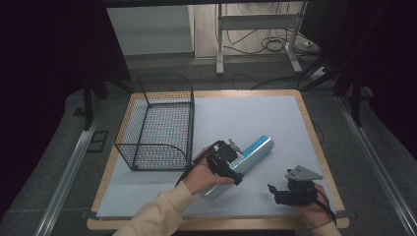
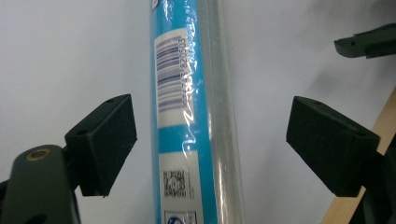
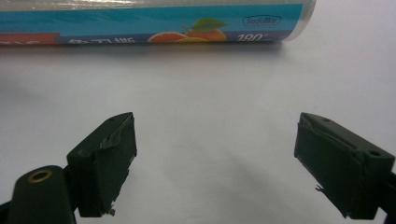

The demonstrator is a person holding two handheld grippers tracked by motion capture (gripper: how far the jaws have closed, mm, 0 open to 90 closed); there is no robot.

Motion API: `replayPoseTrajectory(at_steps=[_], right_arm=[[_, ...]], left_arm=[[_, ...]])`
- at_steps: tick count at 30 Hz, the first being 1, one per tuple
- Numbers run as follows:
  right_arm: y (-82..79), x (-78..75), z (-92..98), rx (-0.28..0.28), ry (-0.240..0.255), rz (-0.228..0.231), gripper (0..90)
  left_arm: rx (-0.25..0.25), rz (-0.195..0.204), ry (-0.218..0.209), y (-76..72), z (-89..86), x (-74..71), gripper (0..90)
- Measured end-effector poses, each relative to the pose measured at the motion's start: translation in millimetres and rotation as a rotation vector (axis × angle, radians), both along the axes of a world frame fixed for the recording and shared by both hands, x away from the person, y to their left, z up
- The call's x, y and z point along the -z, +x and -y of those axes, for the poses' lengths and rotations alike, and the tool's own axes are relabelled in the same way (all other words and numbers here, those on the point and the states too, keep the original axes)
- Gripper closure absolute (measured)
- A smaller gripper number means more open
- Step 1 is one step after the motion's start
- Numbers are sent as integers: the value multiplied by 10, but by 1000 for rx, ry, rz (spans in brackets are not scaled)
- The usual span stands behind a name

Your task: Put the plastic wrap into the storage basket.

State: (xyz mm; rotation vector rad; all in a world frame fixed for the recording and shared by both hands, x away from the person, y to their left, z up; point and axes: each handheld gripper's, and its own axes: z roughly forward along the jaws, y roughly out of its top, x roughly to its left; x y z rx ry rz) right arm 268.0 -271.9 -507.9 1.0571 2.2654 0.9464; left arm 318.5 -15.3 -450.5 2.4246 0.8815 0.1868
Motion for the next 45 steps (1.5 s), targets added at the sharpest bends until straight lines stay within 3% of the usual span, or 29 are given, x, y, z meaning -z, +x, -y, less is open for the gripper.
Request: replayPoseTrajectory(at_steps=[10,11,19,27,31,39,45], right_arm=[[4,6,6,-4,-3,6,133],[4,4,5,-5,-4,9,133],[4,9,4,-4,-6,8,133],[8,11,9,-6,-8,6,133],[10,10,13,-6,-7,9,133],[11,7,18,-7,-5,11,133],[12,11,12,-8,-11,11,133]], left_arm=[[-18,-34,28,167,112,93,157],[-21,-41,50,205,129,111,156],[-39,-61,59,296,216,157,154],[-27,-92,108,426,428,233,152],[-34,-100,117,456,481,268,151],[-39,-137,180,506,537,389,163],[-50,-149,193,516,527,455,209]])
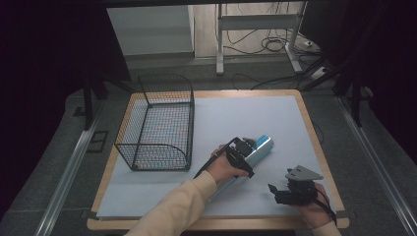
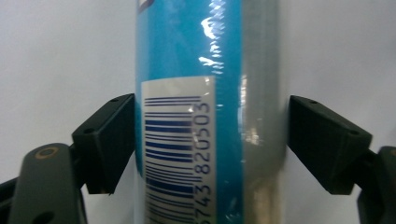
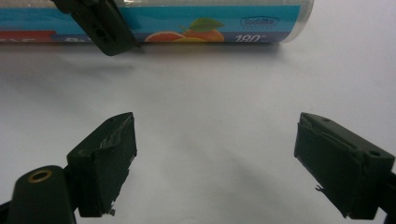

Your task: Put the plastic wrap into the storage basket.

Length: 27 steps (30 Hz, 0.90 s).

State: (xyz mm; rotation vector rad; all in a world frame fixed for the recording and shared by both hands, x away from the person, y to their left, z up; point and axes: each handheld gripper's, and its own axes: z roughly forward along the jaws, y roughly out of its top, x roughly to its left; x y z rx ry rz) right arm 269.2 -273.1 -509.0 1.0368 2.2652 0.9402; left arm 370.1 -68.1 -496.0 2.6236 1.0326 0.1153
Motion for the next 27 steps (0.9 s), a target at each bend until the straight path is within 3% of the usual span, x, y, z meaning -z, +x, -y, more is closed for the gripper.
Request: replayPoseTrajectory(at_steps=[5,15,18,27], right_arm=[[-3,-9,0,6,3,9,133],[-1,-19,19,9,6,17,134],[-2,-27,25,10,8,18,134],[-2,-33,33,15,9,22,135]], left_arm=[[-15,-5,3,33,24,38,304],[0,-28,21,69,49,22,315],[7,-64,6,99,32,4,316],[54,-74,-19,67,-1,-211,317]])
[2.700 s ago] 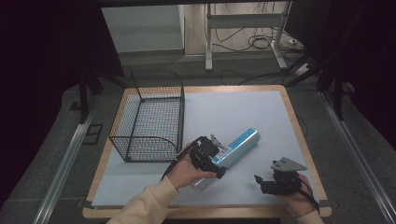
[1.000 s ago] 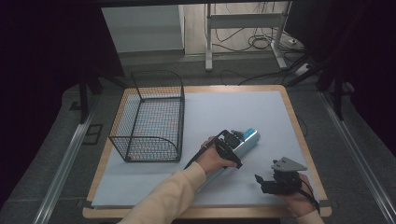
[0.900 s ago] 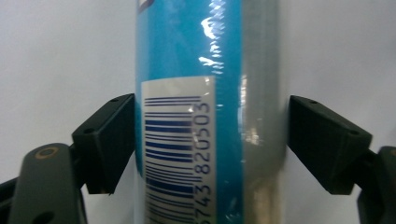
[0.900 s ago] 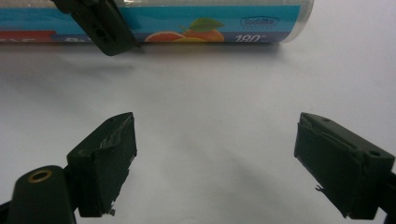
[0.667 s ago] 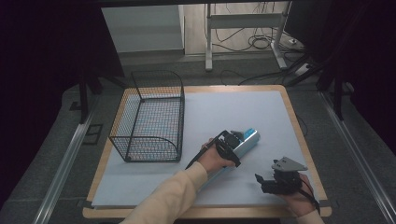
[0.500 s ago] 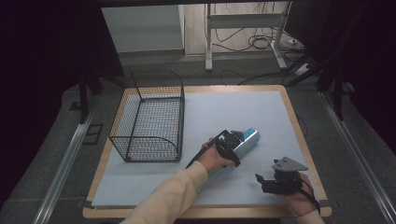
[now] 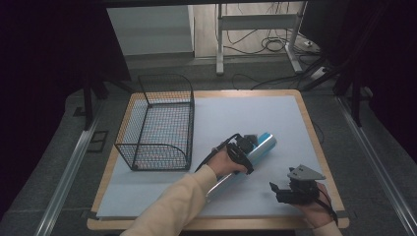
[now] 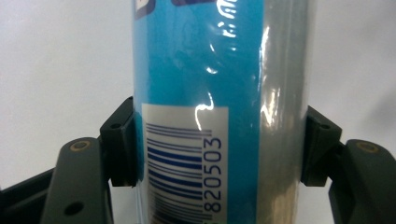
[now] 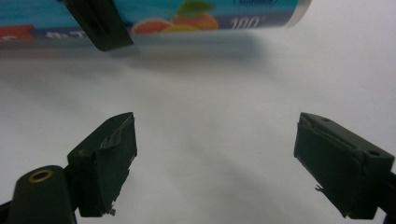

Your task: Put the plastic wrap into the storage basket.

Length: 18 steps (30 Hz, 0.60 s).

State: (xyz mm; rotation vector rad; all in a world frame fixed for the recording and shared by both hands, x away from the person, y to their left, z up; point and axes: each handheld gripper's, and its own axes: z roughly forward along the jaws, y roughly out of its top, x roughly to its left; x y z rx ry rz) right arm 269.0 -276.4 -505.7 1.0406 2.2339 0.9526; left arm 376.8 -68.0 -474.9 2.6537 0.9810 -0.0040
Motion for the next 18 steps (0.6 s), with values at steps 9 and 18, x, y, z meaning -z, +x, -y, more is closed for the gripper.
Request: replayPoseTrajectory(at_steps=[9,18], right_arm=[[-4,-8,-2,-4,13,-2,135],[-6,-11,-2,-3,12,0,135]], left_arm=[[23,52,3,-16,-46,-290,317],[23,46,2,5,-106,-345,317]])
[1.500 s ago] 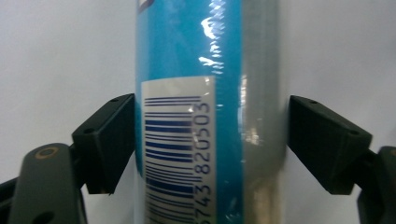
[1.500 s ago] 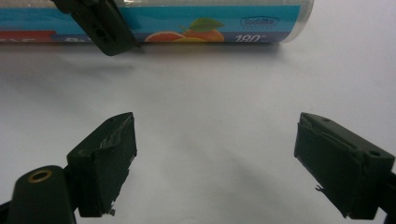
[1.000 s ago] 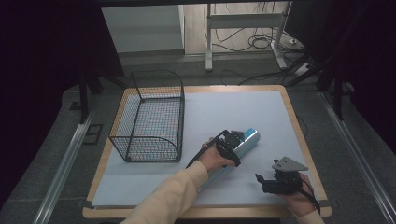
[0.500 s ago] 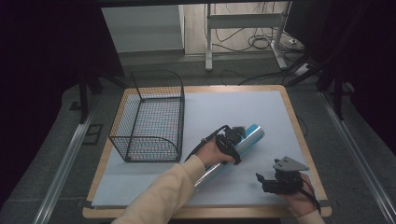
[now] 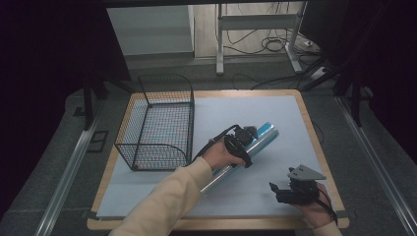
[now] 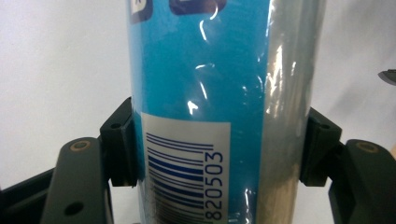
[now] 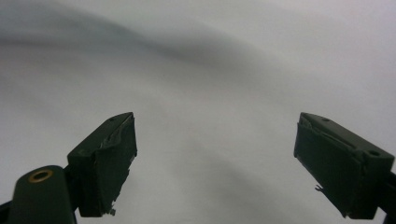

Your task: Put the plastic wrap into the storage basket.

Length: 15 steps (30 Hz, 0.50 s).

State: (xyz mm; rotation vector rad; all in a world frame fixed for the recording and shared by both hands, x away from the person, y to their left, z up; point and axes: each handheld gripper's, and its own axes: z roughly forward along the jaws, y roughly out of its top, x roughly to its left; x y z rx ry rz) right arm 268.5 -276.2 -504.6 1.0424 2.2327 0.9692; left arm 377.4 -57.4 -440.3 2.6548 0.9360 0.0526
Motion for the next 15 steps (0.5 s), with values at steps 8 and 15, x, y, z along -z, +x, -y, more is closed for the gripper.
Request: replayPoseTrajectory(at_steps=[8,15], right_arm=[[3,3,1,1,-2,-2,135],[5,8,1,1,-4,-2,135]], left_arm=[[0,26,5,14,-56,-117,317],[9,38,-7,-11,-65,-201,317]])
